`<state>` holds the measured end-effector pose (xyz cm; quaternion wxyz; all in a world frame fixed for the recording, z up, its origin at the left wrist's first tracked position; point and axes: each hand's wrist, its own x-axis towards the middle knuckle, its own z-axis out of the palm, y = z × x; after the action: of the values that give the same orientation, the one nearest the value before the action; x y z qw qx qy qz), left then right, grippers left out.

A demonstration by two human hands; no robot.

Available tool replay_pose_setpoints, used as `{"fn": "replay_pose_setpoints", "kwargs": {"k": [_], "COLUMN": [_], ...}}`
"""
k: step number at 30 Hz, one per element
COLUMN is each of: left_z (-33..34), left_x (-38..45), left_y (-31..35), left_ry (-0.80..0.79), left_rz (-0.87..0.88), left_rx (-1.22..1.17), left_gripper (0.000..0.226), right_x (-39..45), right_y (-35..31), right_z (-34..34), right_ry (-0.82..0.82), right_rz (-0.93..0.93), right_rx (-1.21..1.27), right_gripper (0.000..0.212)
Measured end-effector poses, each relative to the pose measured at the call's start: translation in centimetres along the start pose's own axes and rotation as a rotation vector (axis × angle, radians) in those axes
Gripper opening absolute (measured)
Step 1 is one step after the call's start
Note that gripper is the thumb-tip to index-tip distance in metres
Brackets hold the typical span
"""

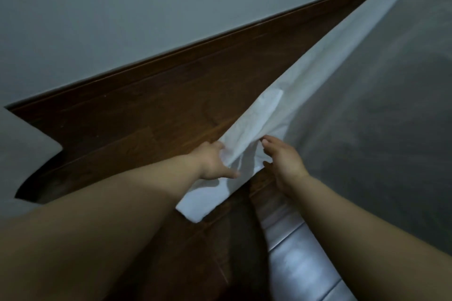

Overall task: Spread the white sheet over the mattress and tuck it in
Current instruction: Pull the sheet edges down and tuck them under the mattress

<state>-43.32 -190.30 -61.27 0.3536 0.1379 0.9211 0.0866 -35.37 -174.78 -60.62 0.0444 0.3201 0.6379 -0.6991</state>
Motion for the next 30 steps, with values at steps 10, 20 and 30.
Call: {"fn": "replay_pose_setpoints", "kwargs": {"k": [10, 20, 30], "left_z": [-1.4, -1.1, 2.5], "left_x": [1.6, -2.9, -4.3], "left_y": [1.2, -3.6, 7.8], "left_ry": [0.550, 0.137, -0.159], "left_rz": [0.017, 0.004, 0.264], "left_rx": [-0.215, -0.020, -0.158], "left_gripper": [0.026, 0.039, 0.027], "right_x": [2.2, 2.0, -0.8], "right_y": [-0.9, -3.1, -4.1], "right_z": [-3.8, -2.6, -1.9], "right_ry": [0.228, 0.190, -0.200], "right_rz": [-0.041, 0.268, -0.012], "right_rx": [-0.115, -0.210, -0.342], "right_gripper": [0.032, 0.058, 0.086]}}
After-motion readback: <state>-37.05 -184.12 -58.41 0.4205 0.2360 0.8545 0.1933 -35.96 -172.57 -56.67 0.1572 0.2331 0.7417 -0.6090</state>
